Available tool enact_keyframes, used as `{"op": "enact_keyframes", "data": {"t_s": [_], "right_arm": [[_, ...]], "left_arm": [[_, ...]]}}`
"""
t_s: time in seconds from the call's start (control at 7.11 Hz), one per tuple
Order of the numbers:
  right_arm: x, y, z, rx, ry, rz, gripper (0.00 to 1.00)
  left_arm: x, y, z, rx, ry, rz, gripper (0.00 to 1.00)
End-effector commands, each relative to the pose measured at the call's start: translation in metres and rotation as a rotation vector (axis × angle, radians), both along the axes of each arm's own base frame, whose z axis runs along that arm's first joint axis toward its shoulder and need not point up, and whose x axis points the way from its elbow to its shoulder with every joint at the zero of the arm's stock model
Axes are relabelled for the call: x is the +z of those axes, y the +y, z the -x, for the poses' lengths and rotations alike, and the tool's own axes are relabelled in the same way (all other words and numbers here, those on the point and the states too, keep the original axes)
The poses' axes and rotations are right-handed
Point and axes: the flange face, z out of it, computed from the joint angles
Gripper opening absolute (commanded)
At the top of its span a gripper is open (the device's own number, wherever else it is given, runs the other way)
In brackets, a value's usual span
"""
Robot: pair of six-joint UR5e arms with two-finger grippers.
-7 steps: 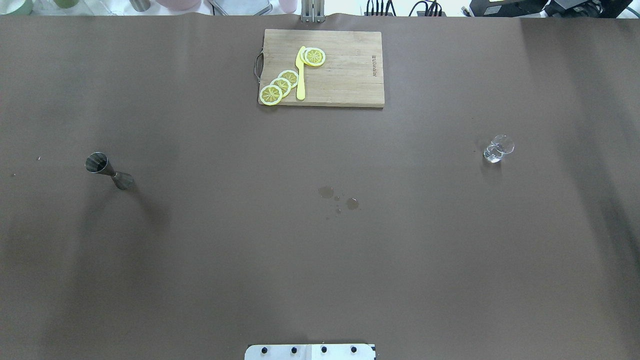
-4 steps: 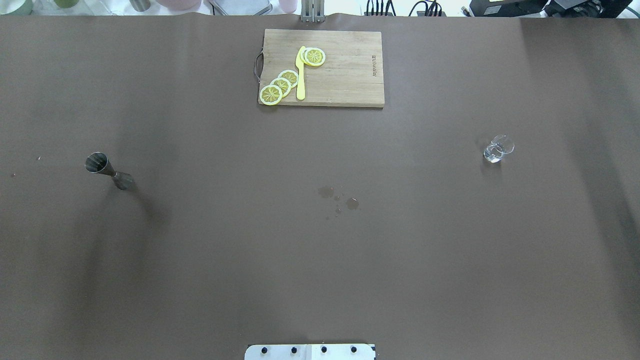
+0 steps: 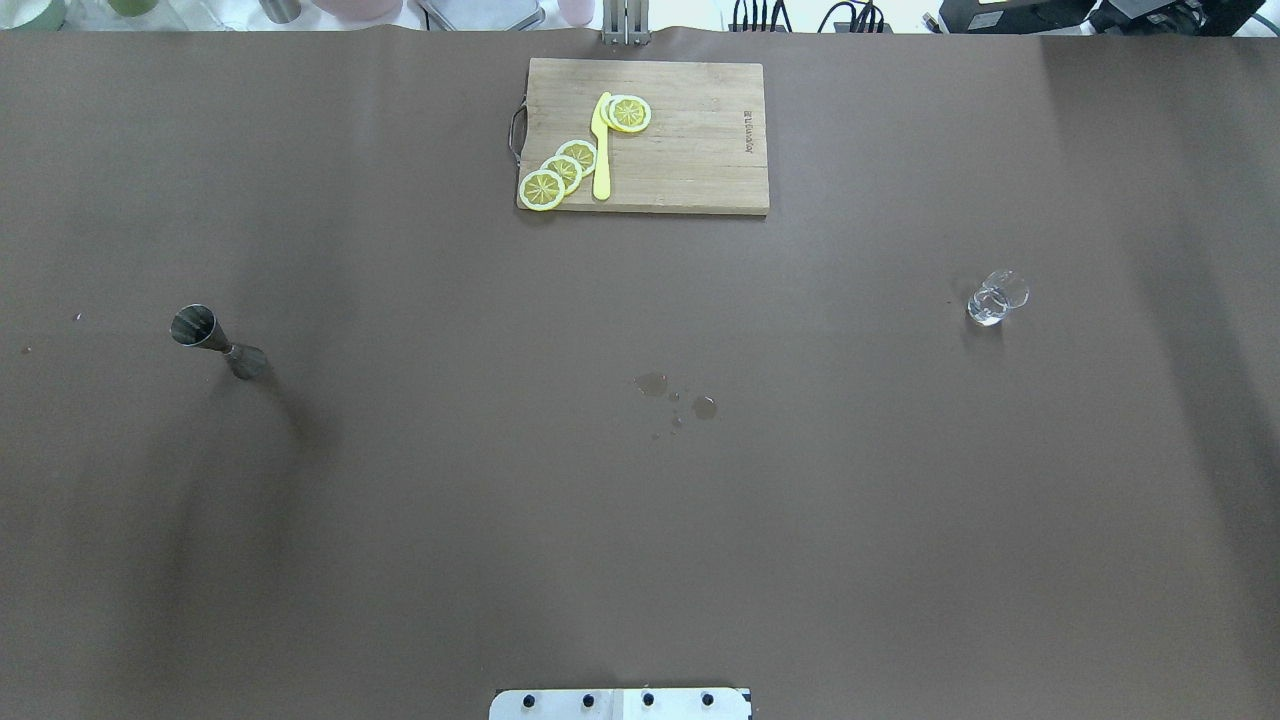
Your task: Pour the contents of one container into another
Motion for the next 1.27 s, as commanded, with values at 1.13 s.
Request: {"op": "enact_keyframes", "data": {"t_s": [1.13], "right_arm": [[0.001,0.003,0.0,-0.075,0.01,-0.07,1.0]], "left_arm": [[0.013,0.007,0.0,-0.008,0.004,0.027,0.99]]}}
